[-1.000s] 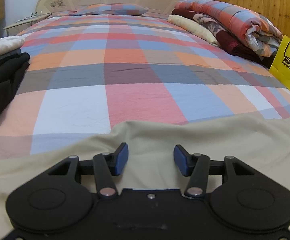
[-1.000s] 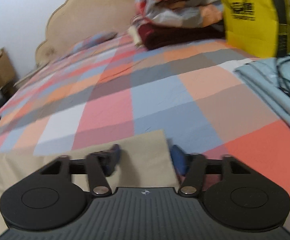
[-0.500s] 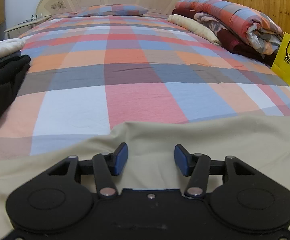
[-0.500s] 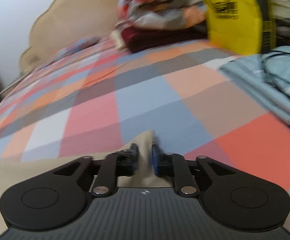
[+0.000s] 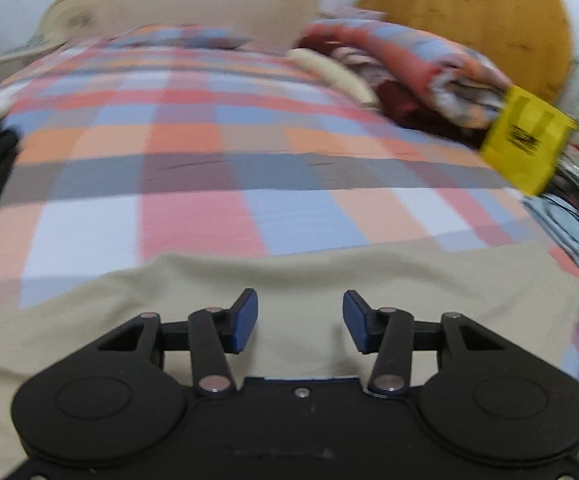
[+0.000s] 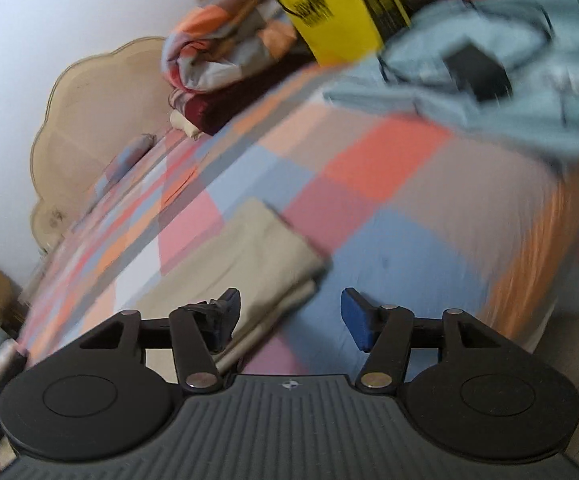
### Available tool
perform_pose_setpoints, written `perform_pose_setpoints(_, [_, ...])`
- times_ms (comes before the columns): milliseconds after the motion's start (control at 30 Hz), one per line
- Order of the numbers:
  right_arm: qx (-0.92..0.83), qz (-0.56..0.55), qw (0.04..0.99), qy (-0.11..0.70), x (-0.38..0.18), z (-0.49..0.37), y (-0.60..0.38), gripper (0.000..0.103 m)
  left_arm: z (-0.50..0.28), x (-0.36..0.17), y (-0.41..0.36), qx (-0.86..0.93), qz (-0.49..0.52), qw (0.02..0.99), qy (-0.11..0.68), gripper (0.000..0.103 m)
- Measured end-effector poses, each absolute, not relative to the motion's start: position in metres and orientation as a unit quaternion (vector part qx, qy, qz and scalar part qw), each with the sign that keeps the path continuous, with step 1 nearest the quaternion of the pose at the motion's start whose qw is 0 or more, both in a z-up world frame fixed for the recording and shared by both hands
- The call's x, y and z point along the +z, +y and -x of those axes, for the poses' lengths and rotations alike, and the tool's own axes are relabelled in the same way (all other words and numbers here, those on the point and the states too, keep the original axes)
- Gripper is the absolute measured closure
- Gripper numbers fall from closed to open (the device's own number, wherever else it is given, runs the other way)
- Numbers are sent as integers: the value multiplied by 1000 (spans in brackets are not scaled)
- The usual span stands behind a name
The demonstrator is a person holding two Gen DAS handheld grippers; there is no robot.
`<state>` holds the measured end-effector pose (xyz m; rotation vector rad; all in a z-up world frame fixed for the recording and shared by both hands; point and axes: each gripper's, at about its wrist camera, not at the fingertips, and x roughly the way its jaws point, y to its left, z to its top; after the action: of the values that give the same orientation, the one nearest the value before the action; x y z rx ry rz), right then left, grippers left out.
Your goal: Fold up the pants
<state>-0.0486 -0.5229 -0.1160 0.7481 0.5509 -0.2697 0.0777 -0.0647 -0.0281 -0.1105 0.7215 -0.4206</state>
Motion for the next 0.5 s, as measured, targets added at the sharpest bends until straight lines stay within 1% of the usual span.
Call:
perform_pose_setpoints(67, [-125,-385,879,252,-119,49,-520,9,-76,-24,-78,-229,52,907,348,63])
perform_pose_setpoints(100, [-124,-393,877,248,-119,46,-518,10,-77,-22,-85,-239,50,905,348,64])
perform_pose_setpoints(167, [-117,-413,870,242,-120,40,-516,14,-80,-21,-101,-251,42,904,342,64])
perform_pose_setpoints(267, [-115,-438,858,241,-124,28,-513,16,-93,-25,-125,-268,40,898,347,64])
perform_pose_setpoints(333, [-123,-428,862,243,-127,22,-513,23,-108,-31,-141,-277,45,892,356,64])
perform_pose_setpoints(400, [-135,-422,863,242,-131,16,-511,42,-120,-39,-157,-278,44,888,363,64])
perform_pose_setpoints(433, [-139,-423,862,240,-133,14,-513,47,-127,-44,-165,-280,42,886,368,64])
perform_pose_setpoints(467, [-144,-425,862,238,-136,13,-514,60,-133,-49,-172,-277,35,884,375,64])
perform_pose_setpoints(500, [-147,-426,861,236,-137,12,-516,70,-138,-55,-177,-271,26,883,382,64])
